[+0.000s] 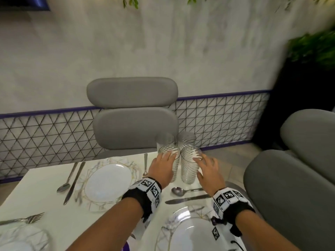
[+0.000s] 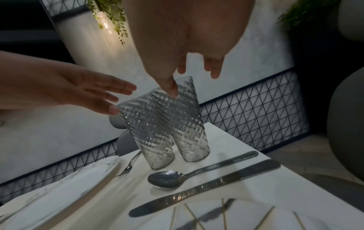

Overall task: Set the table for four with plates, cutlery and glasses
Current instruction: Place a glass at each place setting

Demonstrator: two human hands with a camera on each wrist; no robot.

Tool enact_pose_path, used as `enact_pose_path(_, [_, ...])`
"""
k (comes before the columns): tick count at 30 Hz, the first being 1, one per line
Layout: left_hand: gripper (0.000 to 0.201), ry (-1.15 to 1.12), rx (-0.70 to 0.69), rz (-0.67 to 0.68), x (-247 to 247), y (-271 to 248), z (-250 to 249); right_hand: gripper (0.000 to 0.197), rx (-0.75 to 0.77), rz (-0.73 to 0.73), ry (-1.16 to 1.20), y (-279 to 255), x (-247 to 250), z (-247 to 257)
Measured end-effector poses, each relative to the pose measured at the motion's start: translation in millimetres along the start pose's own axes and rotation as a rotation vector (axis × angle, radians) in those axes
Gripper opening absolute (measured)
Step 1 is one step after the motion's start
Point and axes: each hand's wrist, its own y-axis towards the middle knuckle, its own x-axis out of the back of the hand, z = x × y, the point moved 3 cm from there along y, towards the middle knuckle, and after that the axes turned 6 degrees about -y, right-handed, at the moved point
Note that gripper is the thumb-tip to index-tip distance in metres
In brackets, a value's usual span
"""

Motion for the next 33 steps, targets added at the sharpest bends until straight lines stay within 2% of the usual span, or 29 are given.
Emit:
enact_pose_path(8, [0.035, 0.187, -0.012, -0.183, -11, 9, 25, 0.021, 0.030, -0.128, 0.079, 3, -6, -2])
enact_pose_path(13, [0.028, 0.288, -0.023, -0.197, -1, -3, 28, 0.013, 0.066, -0.156, 0.106, 1, -2, 1])
enact_pose_path(17, [0.024, 0.316, -0.035, -0.194, 18, -29, 40, 0.015, 0.109, -0.228, 0.090, -9, 10, 11])
enact_pose_path(21, [0.024, 0.287, -0.077, -0.204, 48, -87, 69, 0.018, 0.208, -0.306, 0.130, -31, 25, 39])
enact_pose_path(23, [0.021, 0.229, -0.066, -0.183, 66, -125, 86, 0.016, 0.286, -0.275, 0.147, -40, 24, 64])
enact_pose_path(25, [0.005, 0.085, -0.036, -0.109, 81, -164, 102, 0.013, 0.344, -0.204, 0.177, -49, 20, 93])
enact_pose_path(27, [0.010, 0.000, 0.004, -0.018, 90, -207, 118, 0.013, 0.396, -0.141, 0.205, -62, 14, 126])
enact_pose_path(29, [0.008, 0.044, -0.018, -0.006, 96, -247, 131, 0.014, 0.443, -0.078, 0.234, -76, 8, 162])
enact_pose_path(31, [0.026, 0.055, -0.013, 0.030, 97, -287, 140, 0.013, 0.479, -0.024, 0.246, -88, 1, 197])
enact_pose_path(33, [0.032, 0.085, -0.025, 0.045, 93, -319, 148, 0.013, 0.513, 0.028, 0.251, -97, -7, 231])
